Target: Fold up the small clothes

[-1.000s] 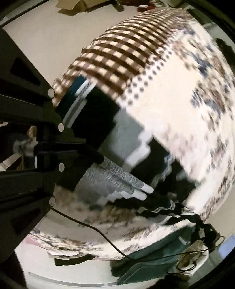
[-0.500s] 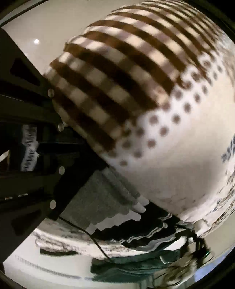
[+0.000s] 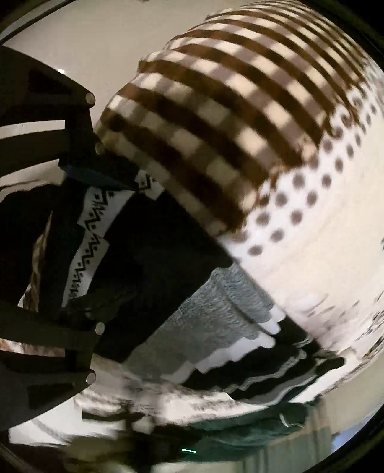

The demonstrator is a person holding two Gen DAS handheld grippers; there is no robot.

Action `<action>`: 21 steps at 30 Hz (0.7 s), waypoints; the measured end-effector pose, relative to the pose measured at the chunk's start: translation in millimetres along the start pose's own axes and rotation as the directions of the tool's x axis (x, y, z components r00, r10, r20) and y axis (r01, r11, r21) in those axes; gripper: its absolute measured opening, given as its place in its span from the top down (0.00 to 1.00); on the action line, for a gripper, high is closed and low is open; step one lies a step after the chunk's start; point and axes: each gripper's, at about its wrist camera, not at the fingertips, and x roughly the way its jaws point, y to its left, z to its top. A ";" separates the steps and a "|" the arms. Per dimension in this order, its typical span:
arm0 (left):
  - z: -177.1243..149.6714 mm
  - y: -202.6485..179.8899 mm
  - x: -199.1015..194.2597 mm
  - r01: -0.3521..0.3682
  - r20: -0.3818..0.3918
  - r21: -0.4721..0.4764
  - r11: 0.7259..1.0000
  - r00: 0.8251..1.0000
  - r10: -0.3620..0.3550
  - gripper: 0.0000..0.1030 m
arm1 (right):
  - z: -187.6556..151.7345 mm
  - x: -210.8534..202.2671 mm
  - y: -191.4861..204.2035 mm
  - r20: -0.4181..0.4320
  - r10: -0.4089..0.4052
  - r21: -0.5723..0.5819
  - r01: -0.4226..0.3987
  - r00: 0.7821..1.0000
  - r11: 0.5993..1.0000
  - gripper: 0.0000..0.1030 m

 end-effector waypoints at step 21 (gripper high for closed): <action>78.0 -96.2 -56.5 -0.013 0.099 0.229 0.973 0.995 -0.010 0.43 | -60.0 -34.9 -60.0 0.162 0.269 0.035 -0.278 0.949 0.960 0.39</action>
